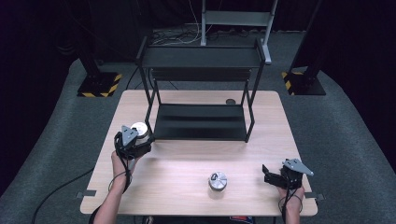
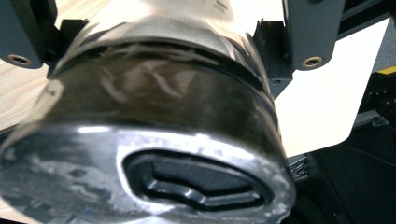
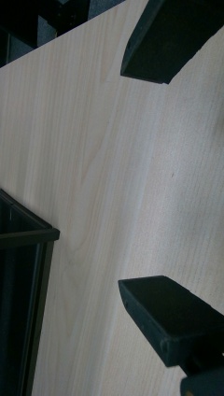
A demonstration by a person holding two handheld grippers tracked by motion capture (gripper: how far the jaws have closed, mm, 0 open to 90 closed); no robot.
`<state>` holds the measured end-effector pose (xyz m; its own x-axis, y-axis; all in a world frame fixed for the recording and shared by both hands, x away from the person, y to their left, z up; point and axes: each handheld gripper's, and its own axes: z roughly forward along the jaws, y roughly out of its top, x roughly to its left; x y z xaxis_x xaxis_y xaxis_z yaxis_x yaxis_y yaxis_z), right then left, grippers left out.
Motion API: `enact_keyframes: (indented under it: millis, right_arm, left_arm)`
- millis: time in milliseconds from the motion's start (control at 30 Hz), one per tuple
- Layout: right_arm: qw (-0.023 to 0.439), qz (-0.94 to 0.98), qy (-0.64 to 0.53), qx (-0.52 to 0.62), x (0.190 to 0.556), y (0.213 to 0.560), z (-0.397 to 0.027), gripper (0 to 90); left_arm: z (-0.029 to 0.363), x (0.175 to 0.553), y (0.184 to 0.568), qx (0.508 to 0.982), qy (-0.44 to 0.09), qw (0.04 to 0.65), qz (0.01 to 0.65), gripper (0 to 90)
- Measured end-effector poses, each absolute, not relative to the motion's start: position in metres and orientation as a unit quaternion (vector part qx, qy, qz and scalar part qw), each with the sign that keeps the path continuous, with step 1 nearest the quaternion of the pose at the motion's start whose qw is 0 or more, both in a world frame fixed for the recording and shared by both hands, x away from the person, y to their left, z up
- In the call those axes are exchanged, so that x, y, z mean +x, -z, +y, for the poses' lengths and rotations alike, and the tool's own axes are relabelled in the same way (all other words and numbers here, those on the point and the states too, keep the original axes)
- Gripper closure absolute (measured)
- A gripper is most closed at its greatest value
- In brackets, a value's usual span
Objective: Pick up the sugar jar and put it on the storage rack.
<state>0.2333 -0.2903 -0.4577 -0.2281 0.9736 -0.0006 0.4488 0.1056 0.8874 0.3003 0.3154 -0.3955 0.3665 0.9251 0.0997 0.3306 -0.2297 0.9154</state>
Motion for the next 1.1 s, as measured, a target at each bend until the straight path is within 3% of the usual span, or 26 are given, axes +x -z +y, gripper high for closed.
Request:
enact_keyframes:
  millis: [1100]
  right_arm:
    - [0.320, 0.673, -0.403, 0.532, 0.235, 0.457, -0.290, 0.0]
  left_arm:
    - [0.294, 0.321, 0.370, 0.721, -0.333, 0.441, 0.417, 30.4]
